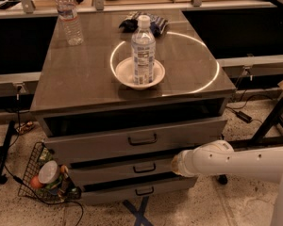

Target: Close middle drawer

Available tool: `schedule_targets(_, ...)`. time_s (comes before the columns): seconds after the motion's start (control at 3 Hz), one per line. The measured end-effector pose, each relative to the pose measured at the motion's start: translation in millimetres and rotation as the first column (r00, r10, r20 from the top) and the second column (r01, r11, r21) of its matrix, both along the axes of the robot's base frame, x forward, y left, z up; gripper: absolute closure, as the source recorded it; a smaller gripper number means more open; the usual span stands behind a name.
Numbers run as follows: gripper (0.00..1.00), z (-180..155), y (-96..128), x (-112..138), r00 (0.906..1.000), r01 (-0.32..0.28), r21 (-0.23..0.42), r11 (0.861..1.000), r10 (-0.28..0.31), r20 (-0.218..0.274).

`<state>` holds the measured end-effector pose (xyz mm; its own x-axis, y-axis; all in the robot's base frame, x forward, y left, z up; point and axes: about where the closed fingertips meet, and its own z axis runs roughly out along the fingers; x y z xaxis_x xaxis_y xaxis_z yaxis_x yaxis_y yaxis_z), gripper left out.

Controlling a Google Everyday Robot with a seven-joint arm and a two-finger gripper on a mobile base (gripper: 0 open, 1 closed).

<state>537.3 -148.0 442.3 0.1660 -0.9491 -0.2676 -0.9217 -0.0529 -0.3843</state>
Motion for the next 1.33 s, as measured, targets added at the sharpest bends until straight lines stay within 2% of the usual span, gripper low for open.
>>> schedule_targets(0.33,1.0,7.9,-30.5,-29.5,0.9962,0.031,-0.095,0.995,-0.038,-0.078)
schedule_targets(0.67,1.0,37.9,-61.4,-69.8,0.9825,0.078,-0.181,0.98,-0.106,-0.153)
schedule_targets(1.0,1.0,89.4,-75.2,-75.6,0.9815,0.121,-0.221,0.968,-0.15,-0.12)
schedule_targets(1.33,1.0,153.9,-83.1,-86.9,0.9764,0.192,-0.243,0.951,-0.21,-0.051)
